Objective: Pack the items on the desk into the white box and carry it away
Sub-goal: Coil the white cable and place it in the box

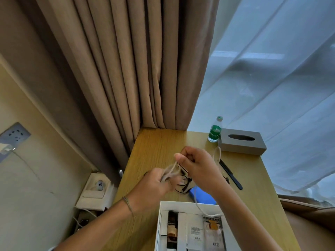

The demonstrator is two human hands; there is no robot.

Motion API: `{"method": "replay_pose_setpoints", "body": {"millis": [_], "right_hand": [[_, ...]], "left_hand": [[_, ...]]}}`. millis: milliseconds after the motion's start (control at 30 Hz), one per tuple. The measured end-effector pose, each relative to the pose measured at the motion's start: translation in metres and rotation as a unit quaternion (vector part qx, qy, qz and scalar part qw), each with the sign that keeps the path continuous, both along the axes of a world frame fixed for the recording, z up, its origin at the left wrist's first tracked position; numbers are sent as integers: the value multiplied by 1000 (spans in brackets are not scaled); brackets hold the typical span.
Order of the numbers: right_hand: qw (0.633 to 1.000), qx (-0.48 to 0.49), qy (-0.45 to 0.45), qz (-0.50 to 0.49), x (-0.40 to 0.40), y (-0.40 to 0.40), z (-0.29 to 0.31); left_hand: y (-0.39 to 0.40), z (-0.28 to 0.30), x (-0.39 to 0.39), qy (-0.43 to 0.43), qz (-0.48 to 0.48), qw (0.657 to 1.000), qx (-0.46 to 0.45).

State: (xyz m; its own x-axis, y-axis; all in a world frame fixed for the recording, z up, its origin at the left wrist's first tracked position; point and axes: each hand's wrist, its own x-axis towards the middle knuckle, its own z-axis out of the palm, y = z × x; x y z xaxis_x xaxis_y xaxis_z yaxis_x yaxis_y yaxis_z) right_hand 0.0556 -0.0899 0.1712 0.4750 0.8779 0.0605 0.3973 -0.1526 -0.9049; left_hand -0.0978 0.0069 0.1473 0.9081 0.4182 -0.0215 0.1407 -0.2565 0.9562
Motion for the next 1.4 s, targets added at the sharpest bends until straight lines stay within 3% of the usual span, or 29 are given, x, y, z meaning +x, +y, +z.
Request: {"method": "replay_pose_setpoints", "body": {"millis": [167,333,400,500,633,767,867,1000,1233,1300,1400], "right_hand": [[999,-20,19,-27,-28,-6,-25],[993,-113,7,41,-75,-12,-52],[984,-148,-5,99,-88,-19,-59],[977,-157,42,135,-76,-28,-46],[985,-126,18,119,-29,-33,-11],[996,-61,16,70,-3,-26,5],[999,8,46,1,9,-22,8],[999,5,48,-17,7,-27,-2],[993,-108,32,31,-63,-27,-39],[983,-161,10,90,-88,-29,-46],[969,-188,-12,163,-100,-38,-41]], "left_hand": [[8,6,7,-35,205,961,-181],[19,9,20,-100,269,885,-367],[26,9,21,-101,290,890,-337],[27,-4,15,-61,266,955,-118],[15,-15,0,-22,114,991,58],[0,-12,-3,52,-89,991,87],[-8,-11,-8,84,-120,988,57],[1,-2,-13,5,38,992,-118],[13,2,2,-99,201,894,-388],[16,2,7,-102,244,882,-390],[18,-7,8,-80,276,932,-221]]}}
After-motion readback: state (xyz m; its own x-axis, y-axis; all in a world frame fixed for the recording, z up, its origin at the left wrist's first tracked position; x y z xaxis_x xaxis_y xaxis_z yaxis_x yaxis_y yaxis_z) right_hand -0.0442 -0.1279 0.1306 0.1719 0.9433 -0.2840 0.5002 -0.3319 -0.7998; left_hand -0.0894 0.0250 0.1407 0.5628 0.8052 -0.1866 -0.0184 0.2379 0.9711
